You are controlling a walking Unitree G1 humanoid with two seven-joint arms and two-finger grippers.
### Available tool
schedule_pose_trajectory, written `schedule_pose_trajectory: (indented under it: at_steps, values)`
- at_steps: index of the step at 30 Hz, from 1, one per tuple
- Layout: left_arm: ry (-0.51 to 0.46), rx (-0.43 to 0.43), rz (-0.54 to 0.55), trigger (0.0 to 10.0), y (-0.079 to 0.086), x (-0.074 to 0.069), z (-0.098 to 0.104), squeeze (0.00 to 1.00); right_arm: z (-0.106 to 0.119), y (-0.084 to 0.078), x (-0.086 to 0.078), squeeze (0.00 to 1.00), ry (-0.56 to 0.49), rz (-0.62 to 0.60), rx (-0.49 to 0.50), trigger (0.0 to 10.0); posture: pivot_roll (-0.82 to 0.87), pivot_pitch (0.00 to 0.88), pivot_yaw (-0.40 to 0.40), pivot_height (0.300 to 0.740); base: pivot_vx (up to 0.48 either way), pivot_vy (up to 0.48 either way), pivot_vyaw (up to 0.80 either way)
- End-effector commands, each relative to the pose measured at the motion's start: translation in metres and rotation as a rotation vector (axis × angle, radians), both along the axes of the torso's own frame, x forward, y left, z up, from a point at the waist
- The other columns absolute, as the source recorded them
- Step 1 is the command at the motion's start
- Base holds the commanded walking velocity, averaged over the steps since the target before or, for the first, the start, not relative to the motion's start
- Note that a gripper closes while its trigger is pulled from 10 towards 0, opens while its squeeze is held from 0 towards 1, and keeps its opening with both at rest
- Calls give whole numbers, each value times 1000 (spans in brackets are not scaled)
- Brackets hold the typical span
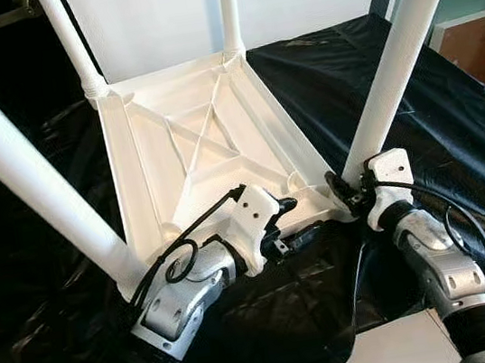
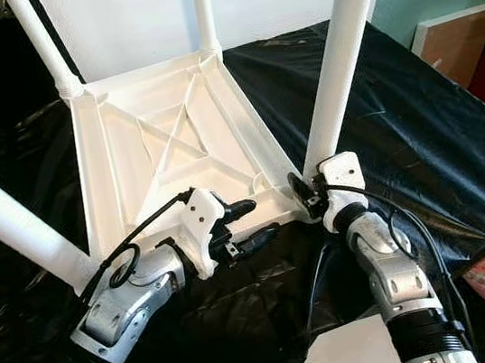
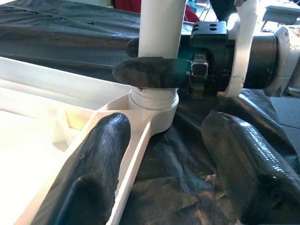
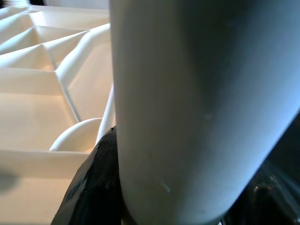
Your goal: Building children table
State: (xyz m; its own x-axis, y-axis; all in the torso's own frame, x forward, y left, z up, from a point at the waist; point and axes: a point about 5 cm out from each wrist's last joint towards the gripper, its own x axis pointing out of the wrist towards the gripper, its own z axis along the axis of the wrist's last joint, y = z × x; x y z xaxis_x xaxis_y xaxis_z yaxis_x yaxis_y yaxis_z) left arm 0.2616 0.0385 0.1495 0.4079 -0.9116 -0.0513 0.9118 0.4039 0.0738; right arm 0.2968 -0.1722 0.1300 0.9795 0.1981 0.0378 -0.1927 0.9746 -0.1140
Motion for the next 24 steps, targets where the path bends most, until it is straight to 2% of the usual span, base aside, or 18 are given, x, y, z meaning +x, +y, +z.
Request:
schedule_pose_trajectory:
  at_steps: [1, 4, 9, 11, 12, 14, 17, 20, 24]
  values:
    - [17, 24, -182, 10000, -4, -10, -4, 0, -21, -4, -7, 0, 96, -115, -1, 10000, -49, 110, -1, 740, 0, 0, 0]
    - [18, 25, -182, 10000, -3, -10, -5, 0, -21, 5, -10, 0, 94, -169, 26, 10000, -48, 111, -2, 740, 0, 0, 0]
    - [19, 25, -182, 10000, -3, -10, -5, 0, -21, 11, -12, 0, 93, -242, 53, 10000, -47, 111, -4, 740, 0, 0, 0]
    - [19, 16, -181, 10000, -4, -11, -4, 0, -21, 13, -15, 0, 76, -365, 57, 10000, -41, 114, -18, 740, 0, 0, 0]
    - [19, 16, -181, 10000, -4, -11, -4, 0, -21, 13, -15, 0, 76, -365, 57, 10000, -41, 114, -18, 740, 0, 0, 0]
    - [18, -2, -171, 10000, -5, -11, -1, 0, -23, 18, -18, 0, 85, -467, 73, 10000, -36, 115, -25, 740, 0, 0, 0]
    - [18, -6, -168, 10000, -6, -10, -1, 0, -24, 20, -19, 0, 91, -481, 82, 10000, -36, 115, -25, 740, 0, 0, 0]
    - [21, -12, -166, 10000, -7, -11, -1, 0, -18, 26, -19, 0, 62, -439, 120, 10000, -42, 117, -24, 740, 0, 0, 0]
    - [22, -12, -169, 10000, -8, -11, -1, 0, -14, 27, -19, 0, 53, -420, 104, 10000, -42, 115, -26, 740, 0, 0, 0]
